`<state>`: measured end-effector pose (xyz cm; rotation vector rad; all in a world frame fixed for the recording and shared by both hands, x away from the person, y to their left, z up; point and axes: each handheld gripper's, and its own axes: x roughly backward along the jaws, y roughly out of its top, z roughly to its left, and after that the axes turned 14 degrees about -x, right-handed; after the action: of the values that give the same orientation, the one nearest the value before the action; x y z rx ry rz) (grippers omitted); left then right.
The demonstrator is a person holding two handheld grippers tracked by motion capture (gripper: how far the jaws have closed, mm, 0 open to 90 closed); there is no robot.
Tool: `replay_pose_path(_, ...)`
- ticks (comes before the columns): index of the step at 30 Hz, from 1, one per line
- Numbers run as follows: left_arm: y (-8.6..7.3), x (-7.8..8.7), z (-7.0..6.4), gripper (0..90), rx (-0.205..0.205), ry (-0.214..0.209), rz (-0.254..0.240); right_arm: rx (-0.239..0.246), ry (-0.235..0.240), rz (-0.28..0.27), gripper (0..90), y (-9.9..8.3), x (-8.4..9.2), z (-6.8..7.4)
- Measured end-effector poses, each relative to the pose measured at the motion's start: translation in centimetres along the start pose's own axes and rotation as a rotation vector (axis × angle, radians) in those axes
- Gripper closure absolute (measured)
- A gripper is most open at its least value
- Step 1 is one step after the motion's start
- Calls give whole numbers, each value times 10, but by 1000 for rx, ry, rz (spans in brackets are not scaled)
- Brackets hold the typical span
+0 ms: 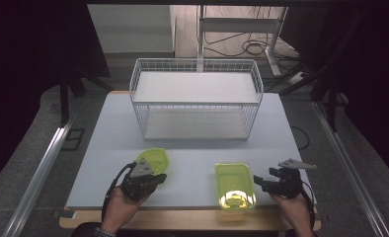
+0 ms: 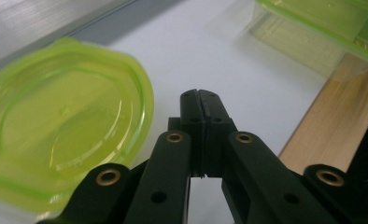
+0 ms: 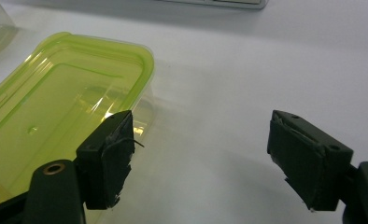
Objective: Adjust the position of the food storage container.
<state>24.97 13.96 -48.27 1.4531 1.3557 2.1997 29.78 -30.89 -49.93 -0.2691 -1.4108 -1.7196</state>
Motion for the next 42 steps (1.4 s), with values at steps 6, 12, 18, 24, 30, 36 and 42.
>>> replay_pose_path(6,18,-19,8,900,-4,5,8,-3,1,4,234,0,0,-1)
replay_pose_path(12,21,-35,17,900,23,41,35,-4,2,5,232,0,-1,-2)
replay_pose_path(18,15,-37,24,900,48,62,47,-11,3,17,231,-1,-2,-2)
replay_pose_path(24,5,-35,31,900,94,80,51,-9,2,19,230,-1,-2,-2)
replay_pose_path(30,-6,-27,41,900,135,100,52,-15,5,19,230,-1,-2,-2)
replay_pose_path(36,-17,-16,52,900,170,133,61,-6,7,21,251,-1,-2,-1)
replay_pose_path(42,-24,-9,61,900,191,151,59,-3,18,32,309,-1,-1,1)
